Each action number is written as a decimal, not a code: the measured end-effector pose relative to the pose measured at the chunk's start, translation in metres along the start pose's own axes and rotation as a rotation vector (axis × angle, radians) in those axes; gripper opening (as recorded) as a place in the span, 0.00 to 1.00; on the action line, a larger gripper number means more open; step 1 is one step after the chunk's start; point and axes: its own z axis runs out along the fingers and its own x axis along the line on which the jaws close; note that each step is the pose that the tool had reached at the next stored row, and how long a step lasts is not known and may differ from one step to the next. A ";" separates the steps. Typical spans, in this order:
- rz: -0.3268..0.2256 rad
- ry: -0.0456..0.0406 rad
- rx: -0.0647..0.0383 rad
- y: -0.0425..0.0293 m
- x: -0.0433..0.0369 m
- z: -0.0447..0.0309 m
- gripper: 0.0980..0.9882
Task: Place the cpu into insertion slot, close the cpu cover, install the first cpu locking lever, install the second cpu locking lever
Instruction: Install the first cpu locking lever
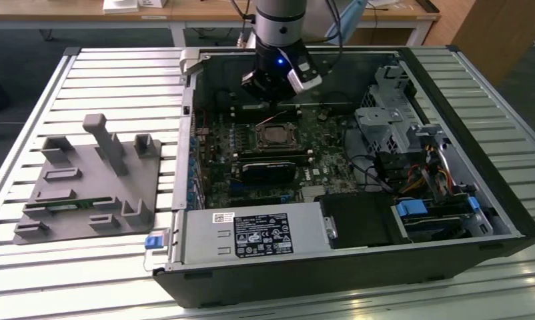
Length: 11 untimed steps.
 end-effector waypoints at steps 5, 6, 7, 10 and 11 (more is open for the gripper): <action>0.000 0.0000 0.000 0.0007 -0.0047 0.0010 0.01; 0.000 -0.0001 0.000 0.0010 -0.0055 0.0012 0.01; 0.000 0.0000 0.000 0.0014 -0.0064 0.0014 0.01; 0.000 -0.0001 0.000 0.0023 -0.0085 0.0022 0.01; 0.000 -0.0002 0.000 0.0024 -0.0091 0.0024 0.01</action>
